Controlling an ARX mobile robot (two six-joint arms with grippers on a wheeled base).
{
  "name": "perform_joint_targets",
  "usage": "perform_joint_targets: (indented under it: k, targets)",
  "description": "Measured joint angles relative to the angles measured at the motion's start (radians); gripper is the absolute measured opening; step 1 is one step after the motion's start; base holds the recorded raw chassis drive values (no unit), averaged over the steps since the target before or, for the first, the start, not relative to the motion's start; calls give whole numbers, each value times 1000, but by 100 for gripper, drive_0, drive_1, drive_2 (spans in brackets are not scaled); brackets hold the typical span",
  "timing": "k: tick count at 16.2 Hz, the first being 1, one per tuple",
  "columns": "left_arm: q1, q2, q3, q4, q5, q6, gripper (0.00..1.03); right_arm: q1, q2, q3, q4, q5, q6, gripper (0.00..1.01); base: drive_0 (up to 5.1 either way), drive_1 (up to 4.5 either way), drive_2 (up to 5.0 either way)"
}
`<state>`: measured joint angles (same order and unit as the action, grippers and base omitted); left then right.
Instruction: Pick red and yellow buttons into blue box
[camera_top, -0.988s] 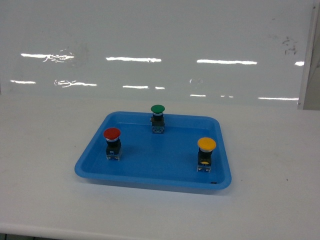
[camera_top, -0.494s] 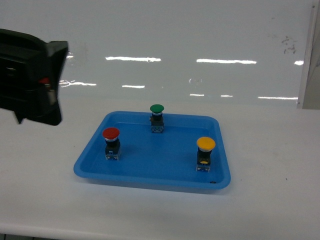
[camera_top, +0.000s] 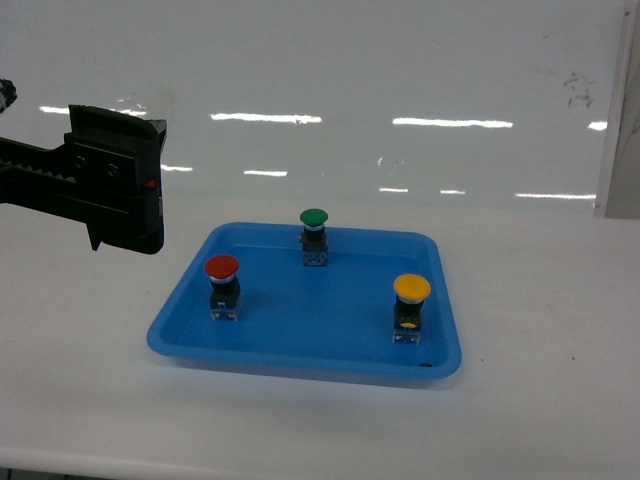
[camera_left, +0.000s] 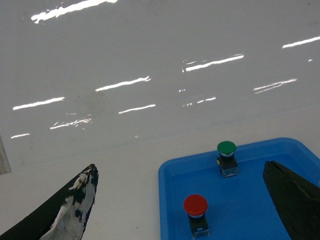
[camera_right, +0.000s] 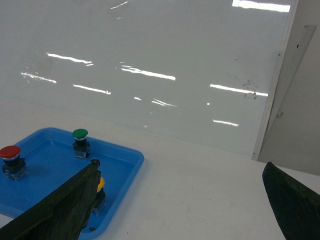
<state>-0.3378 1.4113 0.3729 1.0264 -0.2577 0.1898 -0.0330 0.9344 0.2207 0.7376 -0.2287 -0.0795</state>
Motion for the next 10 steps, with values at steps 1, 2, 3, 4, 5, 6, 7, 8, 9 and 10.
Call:
perform_joint_targets:
  k: [1, 2, 3, 4, 5, 6, 7, 8, 9, 10]
  targets:
    - [0, 0, 0, 0, 0, 0, 98, 0, 29, 2, 39, 5, -9, 98, 0, 0, 0]
    - [0, 0, 0, 0, 0, 0, 98, -3, 117, 39, 110, 8, -25, 98, 0, 0, 0]
    - [0, 0, 0, 0, 0, 0, 98, -7, 217, 97, 161, 31, -42, 98, 0, 0, 0]
    - [0, 0, 0, 0, 0, 0, 98, -7, 335, 174, 175, 62, -64, 98, 0, 0, 0]
    - [0, 0, 0, 0, 0, 0, 98, -6, 406, 216, 186, 70, -80, 98, 0, 0, 0]
    - [0, 0, 0, 0, 0, 0, 98, 9, 472, 256, 184, 100, -103, 98, 0, 0, 0]
    - [0, 0, 0, 0, 0, 0, 98, 23, 498, 273, 178, 99, -110, 98, 0, 0, 0]
    - [0, 0, 0, 0, 0, 0, 98, 48, 526, 282, 187, 100, -125, 98, 0, 0, 0]
    - [0, 0, 0, 0, 0, 0, 98, 75, 557, 287, 198, 101, -129, 98, 0, 0, 0]
    - [0, 0, 0, 0, 0, 0, 98, 101, 580, 295, 179, 108, -140, 98, 0, 0, 0]
